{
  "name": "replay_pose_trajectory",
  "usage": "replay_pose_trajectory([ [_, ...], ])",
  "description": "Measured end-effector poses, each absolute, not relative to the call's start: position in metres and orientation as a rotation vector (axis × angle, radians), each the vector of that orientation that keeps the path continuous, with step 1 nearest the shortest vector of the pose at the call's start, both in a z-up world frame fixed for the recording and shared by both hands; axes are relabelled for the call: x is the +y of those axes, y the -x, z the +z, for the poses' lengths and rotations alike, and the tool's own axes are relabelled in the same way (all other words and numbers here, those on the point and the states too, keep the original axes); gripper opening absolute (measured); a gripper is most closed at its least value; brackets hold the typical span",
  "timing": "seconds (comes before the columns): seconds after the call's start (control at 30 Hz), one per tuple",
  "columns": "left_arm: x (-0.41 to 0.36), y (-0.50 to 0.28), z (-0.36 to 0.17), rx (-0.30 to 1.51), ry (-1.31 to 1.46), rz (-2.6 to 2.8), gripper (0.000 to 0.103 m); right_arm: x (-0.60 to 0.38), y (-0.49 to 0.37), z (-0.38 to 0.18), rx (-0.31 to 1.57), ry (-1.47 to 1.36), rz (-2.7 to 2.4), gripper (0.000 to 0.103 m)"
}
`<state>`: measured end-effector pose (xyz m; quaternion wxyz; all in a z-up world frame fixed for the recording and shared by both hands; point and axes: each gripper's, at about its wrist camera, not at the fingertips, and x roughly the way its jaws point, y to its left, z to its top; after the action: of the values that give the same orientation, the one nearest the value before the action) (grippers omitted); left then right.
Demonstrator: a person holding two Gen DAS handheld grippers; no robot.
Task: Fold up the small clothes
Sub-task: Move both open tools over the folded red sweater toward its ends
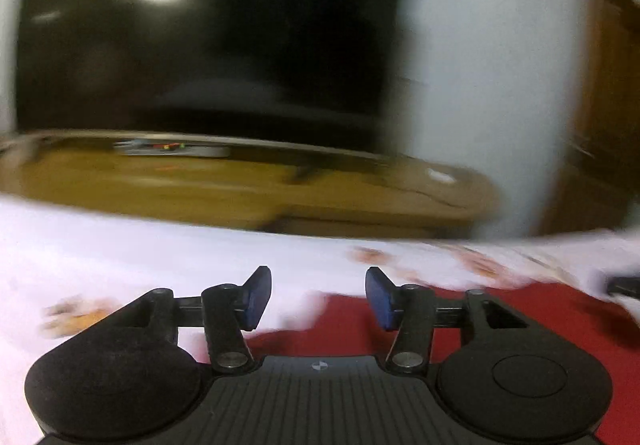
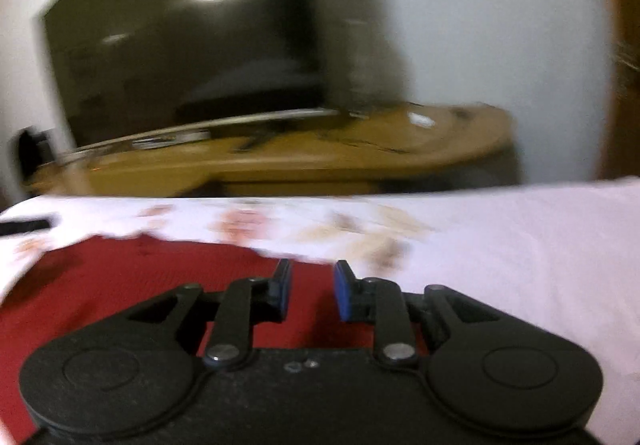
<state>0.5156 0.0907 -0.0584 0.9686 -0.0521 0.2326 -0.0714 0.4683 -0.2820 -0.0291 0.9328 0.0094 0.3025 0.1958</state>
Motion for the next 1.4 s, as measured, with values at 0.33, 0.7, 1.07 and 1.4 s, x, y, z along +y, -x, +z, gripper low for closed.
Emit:
replay_pose_trajectory([
  [0.33,0.072,-0.530,-0.098,0.587,-0.012,-0.313,0.052,-0.198,-0.480,-0.055,0.754,0.184,0.664,0.017],
  [0.7,0.090,-0.512,-0.079,0.524,-0.005,-0.235,0.053,-0.294,-0.469,-0.037,0.709,0.049,0.501,0.028],
  [1.07,0.058,-0.474,-0.100,0.625,-0.096,-0.412,0.067,-0.195,-0.417,-0.050,0.740,0.279,0.810,0.030],
  [1.4,0.107,-0.434,-0.086,0.607,-0.042,-0.269,0.067,-0.311,-0.407,-0.036,0.774,0.188,0.606,0.031],
])
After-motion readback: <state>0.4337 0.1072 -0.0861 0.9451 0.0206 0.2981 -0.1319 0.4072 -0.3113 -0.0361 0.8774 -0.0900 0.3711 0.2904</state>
